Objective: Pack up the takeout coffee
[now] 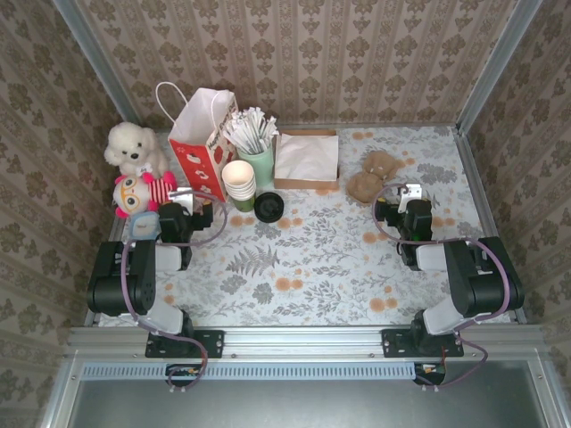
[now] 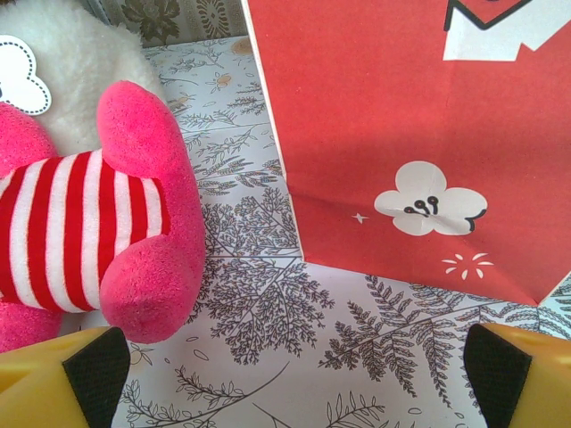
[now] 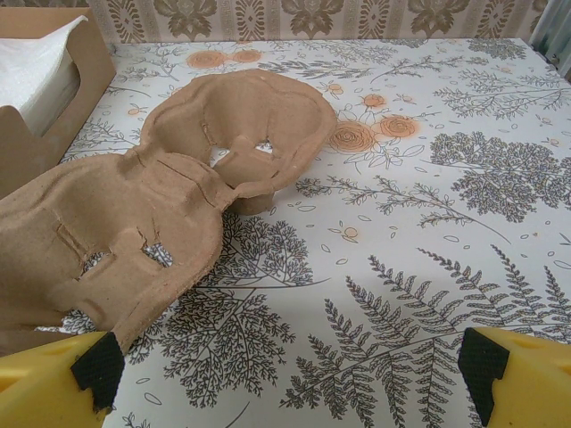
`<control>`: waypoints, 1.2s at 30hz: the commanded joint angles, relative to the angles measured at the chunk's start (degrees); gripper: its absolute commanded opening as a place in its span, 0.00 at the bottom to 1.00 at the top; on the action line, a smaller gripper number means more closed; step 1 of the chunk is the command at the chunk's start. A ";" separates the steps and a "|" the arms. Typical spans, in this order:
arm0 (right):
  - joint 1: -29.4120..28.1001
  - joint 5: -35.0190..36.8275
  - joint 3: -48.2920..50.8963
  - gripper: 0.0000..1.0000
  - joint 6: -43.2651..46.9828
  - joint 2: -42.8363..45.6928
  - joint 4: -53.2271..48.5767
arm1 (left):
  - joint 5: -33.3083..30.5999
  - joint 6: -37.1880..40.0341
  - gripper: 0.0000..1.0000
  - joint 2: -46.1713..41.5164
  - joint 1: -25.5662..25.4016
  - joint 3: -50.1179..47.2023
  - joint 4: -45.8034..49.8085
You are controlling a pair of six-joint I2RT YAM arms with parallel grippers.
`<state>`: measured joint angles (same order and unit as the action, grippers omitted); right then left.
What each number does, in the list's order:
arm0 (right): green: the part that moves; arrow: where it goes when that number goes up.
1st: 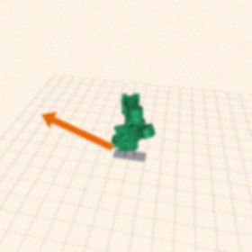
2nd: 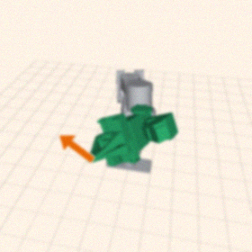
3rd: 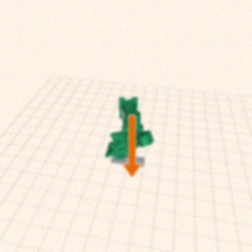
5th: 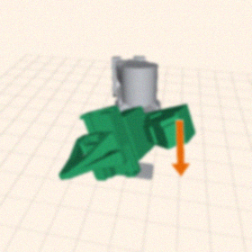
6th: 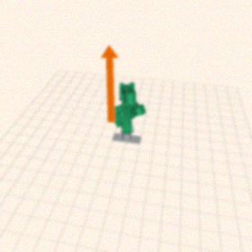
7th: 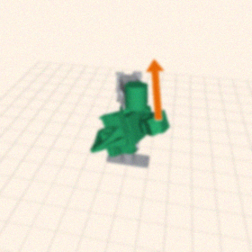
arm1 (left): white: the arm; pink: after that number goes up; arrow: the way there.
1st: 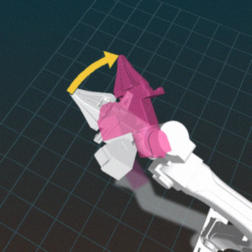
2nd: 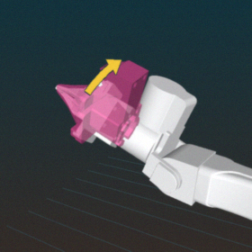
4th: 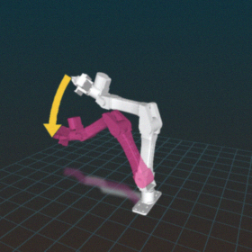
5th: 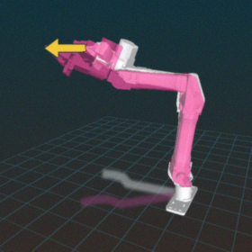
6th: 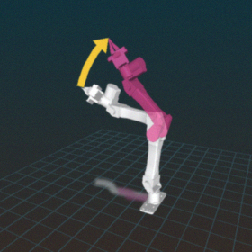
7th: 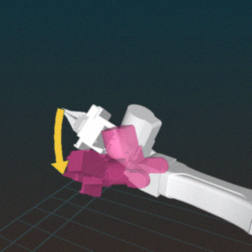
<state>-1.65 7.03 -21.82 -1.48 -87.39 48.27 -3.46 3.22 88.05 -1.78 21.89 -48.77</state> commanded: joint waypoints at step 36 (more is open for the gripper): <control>-0.74 -8.01 -18.38 1.00 -24.34 25.11 -46.96 | -36.28 -14.23 1.00 -43.80 -19.40 16.55 50.86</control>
<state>-1.74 5.85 -36.69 -17.82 -62.52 13.67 -31.53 0.10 48.05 -20.69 32.38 -16.40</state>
